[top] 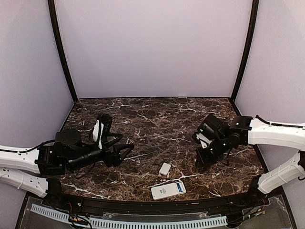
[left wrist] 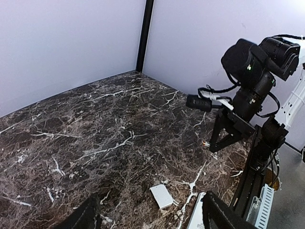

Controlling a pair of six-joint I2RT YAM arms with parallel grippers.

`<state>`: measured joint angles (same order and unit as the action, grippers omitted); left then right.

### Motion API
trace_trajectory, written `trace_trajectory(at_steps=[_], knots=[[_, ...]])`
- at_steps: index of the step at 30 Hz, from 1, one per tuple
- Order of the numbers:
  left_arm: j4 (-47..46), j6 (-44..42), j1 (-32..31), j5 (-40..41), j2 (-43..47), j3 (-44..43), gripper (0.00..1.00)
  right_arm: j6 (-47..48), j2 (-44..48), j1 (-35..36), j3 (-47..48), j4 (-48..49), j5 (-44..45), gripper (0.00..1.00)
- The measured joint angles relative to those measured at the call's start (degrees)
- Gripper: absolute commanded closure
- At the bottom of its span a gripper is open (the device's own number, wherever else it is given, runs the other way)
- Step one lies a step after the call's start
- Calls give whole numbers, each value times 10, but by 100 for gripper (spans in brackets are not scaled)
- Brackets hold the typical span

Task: Load the batteries into the remote control
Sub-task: Place the battery at the center of the board, then pick up the battery at the center of the board.

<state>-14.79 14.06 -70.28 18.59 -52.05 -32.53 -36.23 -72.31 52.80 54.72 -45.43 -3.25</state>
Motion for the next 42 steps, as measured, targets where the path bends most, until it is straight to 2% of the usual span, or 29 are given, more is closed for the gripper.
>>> trace_trajectory(at_steps=[4, 14, 20, 24, 34, 42], knots=[[25, 22, 0, 8, 0, 5, 26, -25, -47, -4, -63, -53, -35, 100], [56, 48, 0, 9, 1, 9, 25, -20, -168, -4, -71, -52, -66, 96], [62, 47, 0, 12, 2, 10, 25, -13, -176, -4, -69, -52, -71, 81], [64, 43, 0, 16, 2, 10, 24, -7, -182, -5, -64, -52, -77, 77], [73, 39, 0, 22, 18, 12, 24, 1, -196, -6, -51, -62, -86, 74], [79, 39, 0, 33, 37, 24, 24, 5, -206, -6, -40, -71, -81, 78]])
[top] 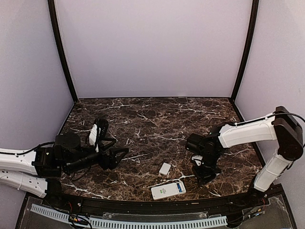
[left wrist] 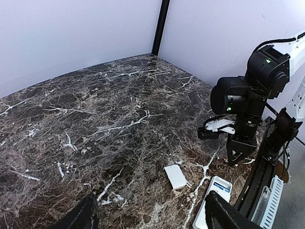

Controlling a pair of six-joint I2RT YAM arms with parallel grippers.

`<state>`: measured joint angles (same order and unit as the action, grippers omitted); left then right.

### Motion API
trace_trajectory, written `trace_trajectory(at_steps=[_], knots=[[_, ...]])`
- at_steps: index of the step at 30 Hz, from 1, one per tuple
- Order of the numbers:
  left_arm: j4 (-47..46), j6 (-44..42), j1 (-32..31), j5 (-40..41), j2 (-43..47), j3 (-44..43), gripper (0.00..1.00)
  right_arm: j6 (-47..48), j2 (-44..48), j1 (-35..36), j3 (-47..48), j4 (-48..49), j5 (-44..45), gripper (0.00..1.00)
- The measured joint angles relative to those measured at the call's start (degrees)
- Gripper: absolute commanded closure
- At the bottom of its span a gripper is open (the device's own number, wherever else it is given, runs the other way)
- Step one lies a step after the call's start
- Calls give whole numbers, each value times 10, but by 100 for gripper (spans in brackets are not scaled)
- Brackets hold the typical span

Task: Load the batteries into the remote control
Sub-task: Pick up the battery at the center of the board.

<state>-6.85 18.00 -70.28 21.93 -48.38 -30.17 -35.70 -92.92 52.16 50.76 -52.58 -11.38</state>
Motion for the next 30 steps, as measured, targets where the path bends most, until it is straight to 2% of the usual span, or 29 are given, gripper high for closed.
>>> trace_trajectory(at_steps=[4, 13, 19, 23, 26, 30], knots=[[3, 0, 0, 1, 3, 2, 24, 1, -7, 0, 12, 7, 11, 79], [6, -5, 0, 13, 12, 3, 23, -1, -13, 0, 17, 11, 24, 92], [22, -15, 0, 21, 14, 3, 24, -3, -17, 3, 20, 10, 26, 92], [43, -20, 0, 28, -5, 3, 24, -3, -24, 6, 27, 3, 27, 93], [59, -24, 0, 28, -26, 3, 24, -4, -29, 9, 32, -2, 32, 100], [71, -35, 0, 23, -40, 3, 22, -2, -32, 14, 36, -5, 38, 100]])
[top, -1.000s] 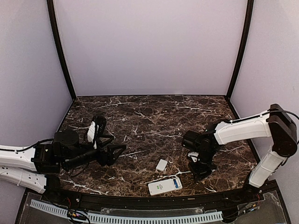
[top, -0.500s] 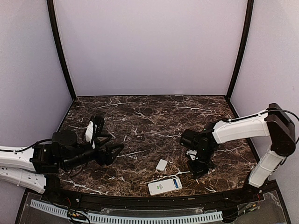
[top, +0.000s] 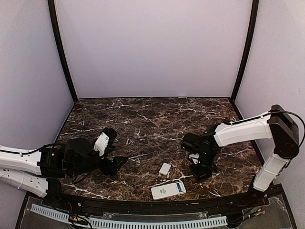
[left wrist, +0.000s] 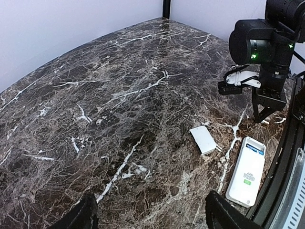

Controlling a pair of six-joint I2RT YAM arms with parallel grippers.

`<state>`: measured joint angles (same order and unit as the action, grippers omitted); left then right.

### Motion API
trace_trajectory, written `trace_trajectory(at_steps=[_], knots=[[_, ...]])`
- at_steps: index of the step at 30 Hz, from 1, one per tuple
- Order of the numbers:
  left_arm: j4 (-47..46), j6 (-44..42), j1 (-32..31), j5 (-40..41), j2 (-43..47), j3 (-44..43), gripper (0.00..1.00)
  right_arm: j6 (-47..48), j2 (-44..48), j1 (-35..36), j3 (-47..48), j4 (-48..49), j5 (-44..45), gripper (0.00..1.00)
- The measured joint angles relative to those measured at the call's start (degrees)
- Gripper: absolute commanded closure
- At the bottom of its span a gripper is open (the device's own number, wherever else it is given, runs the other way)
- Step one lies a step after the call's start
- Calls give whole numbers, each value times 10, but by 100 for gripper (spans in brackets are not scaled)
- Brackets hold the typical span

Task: Load the batteries into the remote control
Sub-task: Pick up the battery at the center of the board, then hold the remote control without the battery cover at the center of the board.

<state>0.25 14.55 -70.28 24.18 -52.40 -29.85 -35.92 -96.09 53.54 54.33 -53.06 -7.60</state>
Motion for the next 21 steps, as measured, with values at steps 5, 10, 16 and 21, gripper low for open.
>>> trace_trajectory(at_steps=[5, 10, 16, 21], knots=[[8, -33, -2, -39, -18, 0, 1, 3, 12, 2, -1, 17, 6, 100], [4, -82, -37, -90, -81, -1, 1, 13, 83, 4, -14, 93, 3, 100], [-55, -144, -88, -136, -205, -7, 1, 9, 151, 24, -48, 224, -11, 100], [-137, -168, -90, -165, -317, -17, 1, -12, 155, 59, -95, 311, -18, 100]])
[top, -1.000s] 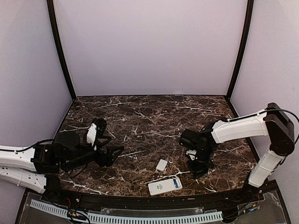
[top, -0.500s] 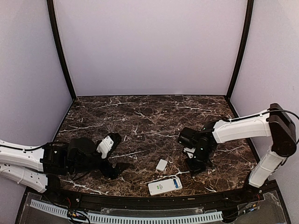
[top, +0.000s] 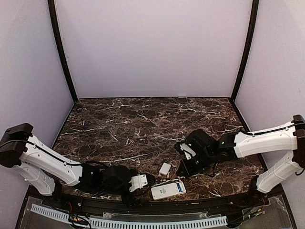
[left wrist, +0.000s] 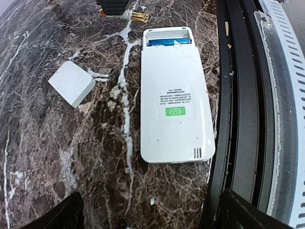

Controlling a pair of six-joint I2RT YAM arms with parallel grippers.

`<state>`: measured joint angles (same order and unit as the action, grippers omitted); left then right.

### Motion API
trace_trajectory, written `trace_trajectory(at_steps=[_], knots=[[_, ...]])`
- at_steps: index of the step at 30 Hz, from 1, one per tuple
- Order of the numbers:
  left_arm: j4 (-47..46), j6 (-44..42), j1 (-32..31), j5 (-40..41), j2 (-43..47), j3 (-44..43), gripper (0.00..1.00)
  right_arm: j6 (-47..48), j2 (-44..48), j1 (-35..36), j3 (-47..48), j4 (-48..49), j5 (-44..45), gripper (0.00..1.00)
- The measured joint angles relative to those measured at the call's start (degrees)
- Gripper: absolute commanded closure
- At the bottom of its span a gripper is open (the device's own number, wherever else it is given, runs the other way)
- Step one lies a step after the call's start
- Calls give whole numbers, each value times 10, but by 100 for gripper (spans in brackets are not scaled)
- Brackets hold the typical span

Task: Load the batteries into the remote control
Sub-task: Hold the remote control without the battery cover at the center of the board.

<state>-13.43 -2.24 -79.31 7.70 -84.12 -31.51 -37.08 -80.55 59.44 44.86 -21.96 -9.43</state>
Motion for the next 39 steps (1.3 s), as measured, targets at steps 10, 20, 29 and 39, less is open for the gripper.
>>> trace_trajectory(at_steps=[10, 20, 29, 39], knots=[[-85, -3, 0, -53, -117, -43, 3, -19, 14, 8, -56, 68, -4, 100], [-97, 12, -2, -59, -161, -75, 19, -25, 44, 13, -96, 111, -5, 100], [-108, 33, -2, -54, -162, -75, 18, -26, 44, 17, -103, 117, -11, 100], [-128, 40, -1, -42, -179, -82, 21, -24, 44, 17, -103, 116, -11, 100]])
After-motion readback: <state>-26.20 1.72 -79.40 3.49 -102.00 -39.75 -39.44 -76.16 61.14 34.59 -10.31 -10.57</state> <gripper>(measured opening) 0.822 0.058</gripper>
